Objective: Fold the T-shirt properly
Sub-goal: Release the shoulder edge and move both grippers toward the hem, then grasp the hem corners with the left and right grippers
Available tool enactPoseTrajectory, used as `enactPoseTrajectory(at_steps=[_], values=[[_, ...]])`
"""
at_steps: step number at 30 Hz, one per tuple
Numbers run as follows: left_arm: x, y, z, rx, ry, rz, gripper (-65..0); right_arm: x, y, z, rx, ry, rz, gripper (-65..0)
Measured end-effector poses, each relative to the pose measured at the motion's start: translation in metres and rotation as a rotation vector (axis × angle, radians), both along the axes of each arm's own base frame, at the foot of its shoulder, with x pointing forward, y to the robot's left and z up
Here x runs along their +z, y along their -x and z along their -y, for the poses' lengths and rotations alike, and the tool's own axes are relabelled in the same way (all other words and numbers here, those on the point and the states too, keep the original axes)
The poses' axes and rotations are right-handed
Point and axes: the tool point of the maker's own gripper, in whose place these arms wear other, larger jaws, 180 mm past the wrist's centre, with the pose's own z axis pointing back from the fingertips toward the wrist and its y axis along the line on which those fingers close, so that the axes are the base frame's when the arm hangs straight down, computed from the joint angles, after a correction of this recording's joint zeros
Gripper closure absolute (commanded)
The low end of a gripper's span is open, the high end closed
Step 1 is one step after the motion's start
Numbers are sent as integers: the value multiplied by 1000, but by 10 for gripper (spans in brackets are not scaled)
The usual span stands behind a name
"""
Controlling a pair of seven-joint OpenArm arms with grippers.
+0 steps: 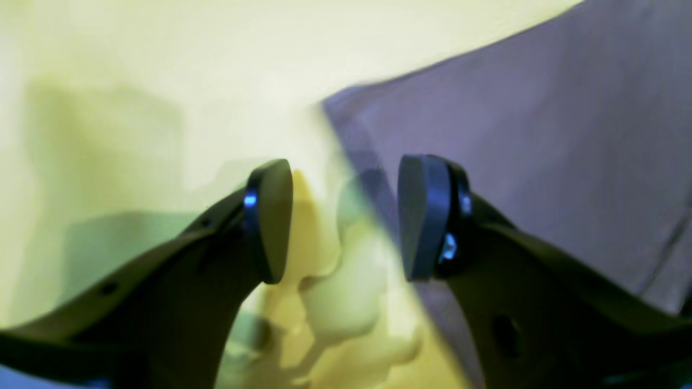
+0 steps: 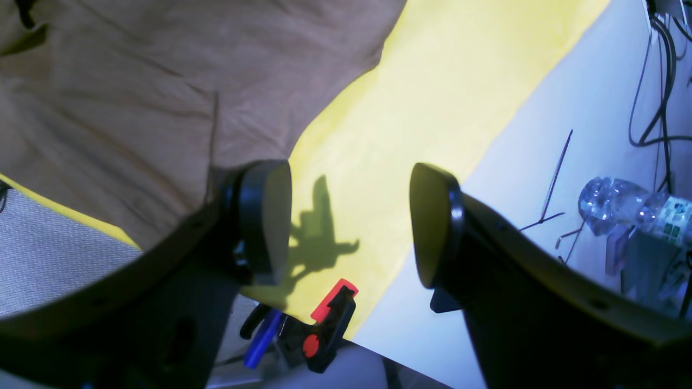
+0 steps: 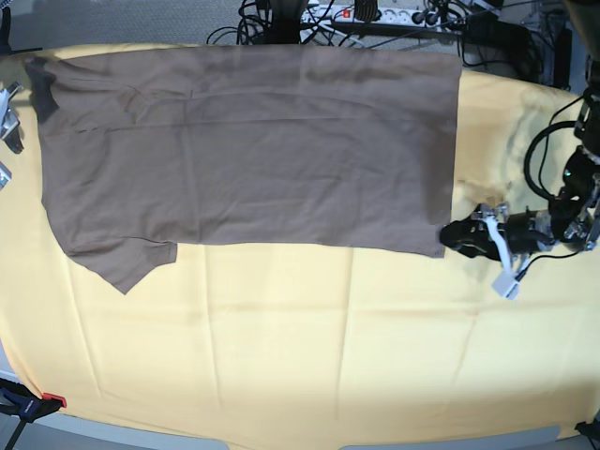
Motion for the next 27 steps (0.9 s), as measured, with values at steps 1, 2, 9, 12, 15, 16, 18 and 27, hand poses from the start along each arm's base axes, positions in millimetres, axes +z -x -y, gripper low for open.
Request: enactPoseTrajectory(at_steps=[1,2,9,12,15,16,18,27], values=[[-2,4,9,-19,15,-29,-325,0,0,0,0,-1,0,-362],[-3,9,17,-40,36,-65,-325,0,0,0,0,-1,0,-362],[-3,34,53,-140,135,-212,-282,3,-6,-7,9,-42,46,-362],[-5,28,49,-106,134,-180,-43,-1,-6,-19,-2,-136,103,-362],[-9,19,45,-89,92,-118,0,-1,-15,-26,-43,-244,203,-362],[-8,12,43,-87,71,-86,0,1,-21,-25,-66,-268,242,-362],[-6,2,41,-89,34,-36,0,5,-36,-19,-126,-335,324,-362],[-3,-6,44,-98,14,-14,0,-22,-114,7,-358,-671,472,-362]])
